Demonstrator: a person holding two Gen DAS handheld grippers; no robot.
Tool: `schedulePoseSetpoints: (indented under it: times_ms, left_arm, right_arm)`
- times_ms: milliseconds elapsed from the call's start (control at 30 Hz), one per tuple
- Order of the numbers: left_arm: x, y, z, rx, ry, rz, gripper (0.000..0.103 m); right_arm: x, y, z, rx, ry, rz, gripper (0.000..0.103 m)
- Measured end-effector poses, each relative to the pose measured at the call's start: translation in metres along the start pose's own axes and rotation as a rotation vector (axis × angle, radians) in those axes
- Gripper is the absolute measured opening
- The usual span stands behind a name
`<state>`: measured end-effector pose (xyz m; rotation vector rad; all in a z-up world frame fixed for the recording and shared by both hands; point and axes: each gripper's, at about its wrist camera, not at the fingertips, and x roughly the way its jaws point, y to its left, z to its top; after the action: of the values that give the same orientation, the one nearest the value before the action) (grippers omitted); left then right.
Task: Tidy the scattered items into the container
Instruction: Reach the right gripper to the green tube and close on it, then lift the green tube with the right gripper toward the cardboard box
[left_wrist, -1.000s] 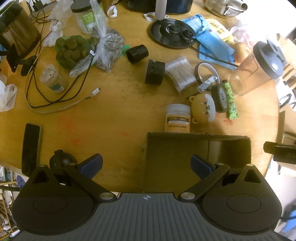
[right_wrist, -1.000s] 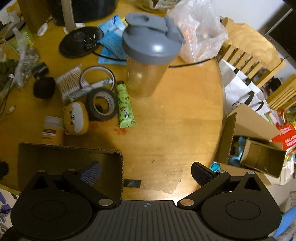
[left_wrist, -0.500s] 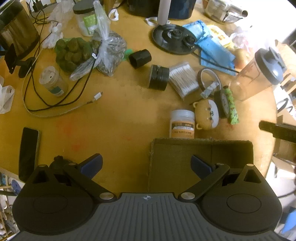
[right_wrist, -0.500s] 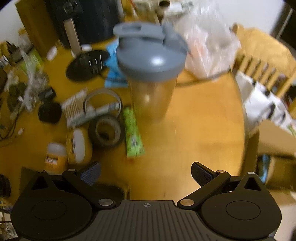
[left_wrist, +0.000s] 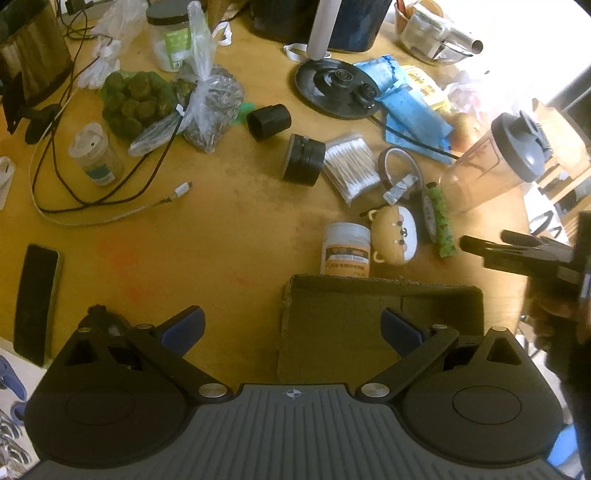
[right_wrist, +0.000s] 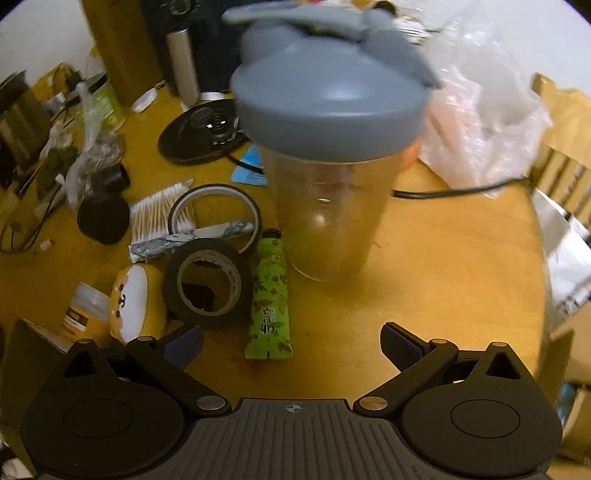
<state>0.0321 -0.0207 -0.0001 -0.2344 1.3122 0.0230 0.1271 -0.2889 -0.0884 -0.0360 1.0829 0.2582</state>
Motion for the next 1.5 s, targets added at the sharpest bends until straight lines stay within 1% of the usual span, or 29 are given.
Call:
schedulePoseSetpoints:
  times_ms: [100, 167, 300, 400, 433, 467, 500, 533, 600, 700, 733, 767, 800, 900, 1233, 1367, 1433, 1500]
  left_arm:
    - [-0.001, 0.003, -0.003, -0.017, 0.005, -0.005, 0.103]
    - [-0.002, 0.005, -0.006, -0.028, 0.003, -0.008, 0.103]
    - [-0.003, 0.01, -0.01, -0.057, 0.005, -0.016, 0.103]
    - [-0.004, 0.012, -0.013, -0.073, 0.004, -0.018, 0.103]
    - [-0.004, 0.012, -0.013, -0.076, 0.003, -0.019, 0.103]
    - [-0.004, 0.012, -0.014, -0.079, 0.003, -0.021, 0.103]
    - [-0.004, 0.013, -0.015, -0.082, 0.002, -0.025, 0.103]
    - [-0.004, 0.013, -0.015, -0.085, 0.002, -0.029, 0.103]
    - [-0.004, 0.013, -0.015, -0.09, 0.0, -0.035, 0.103]
    - [-0.005, 0.011, -0.016, -0.091, -0.001, -0.042, 0.103]
    - [-0.005, 0.011, -0.016, -0.089, -0.002, -0.045, 0.103]
    - [-0.005, 0.01, -0.016, -0.088, -0.004, -0.048, 0.103]
    - [-0.005, 0.009, -0.016, -0.086, -0.004, -0.051, 0.103]
    - [-0.005, 0.007, -0.016, -0.08, -0.006, -0.057, 0.103]
    - [-0.001, 0.002, -0.011, -0.078, -0.007, -0.083, 0.103]
    - [0.0, 0.002, -0.009, -0.083, -0.005, -0.081, 0.103]
    - [0.0, 0.002, -0.008, -0.085, -0.006, -0.079, 0.103]
    - [0.0, 0.002, -0.007, -0.083, -0.008, -0.075, 0.103]
  right_arm:
    - [0.017, 0.001, -0.001, -0.038, 0.009, -0.009, 0.088]
    - [0.028, 0.001, -0.001, -0.058, 0.016, -0.008, 0.086]
    - [0.041, 0.004, 0.0, -0.102, 0.019, -0.017, 0.076]
    - [0.044, 0.006, 0.001, -0.141, 0.004, -0.023, 0.074]
    - [0.045, 0.006, 0.001, -0.151, -0.001, -0.019, 0.072]
    - [0.046, 0.005, 0.002, -0.162, 0.007, -0.014, 0.064]
    - [0.047, 0.006, 0.002, -0.171, 0.017, -0.008, 0.058]
    - [0.048, 0.006, 0.002, -0.179, 0.026, -0.001, 0.056]
    - [0.048, 0.009, 0.0, -0.197, 0.04, 0.013, 0.056]
    - [0.048, 0.013, -0.003, -0.222, 0.021, 0.015, 0.055]
    - [0.047, 0.013, -0.002, -0.223, 0.02, 0.019, 0.053]
    - [0.046, 0.011, -0.002, -0.217, 0.022, 0.027, 0.044]
    - [0.045, 0.01, -0.002, -0.216, 0.017, 0.012, 0.034]
    - [0.042, 0.007, -0.002, -0.207, 0.038, 0.011, 0.034]
    - [0.02, -0.004, -0.026, -0.192, 0.091, 0.014, 0.034]
    - [0.017, -0.004, -0.027, -0.186, 0.085, 0.023, 0.034]
    - [0.018, -0.004, -0.023, -0.186, 0.071, 0.027, 0.04]
    - [0.022, -0.003, -0.017, -0.191, 0.063, 0.023, 0.041]
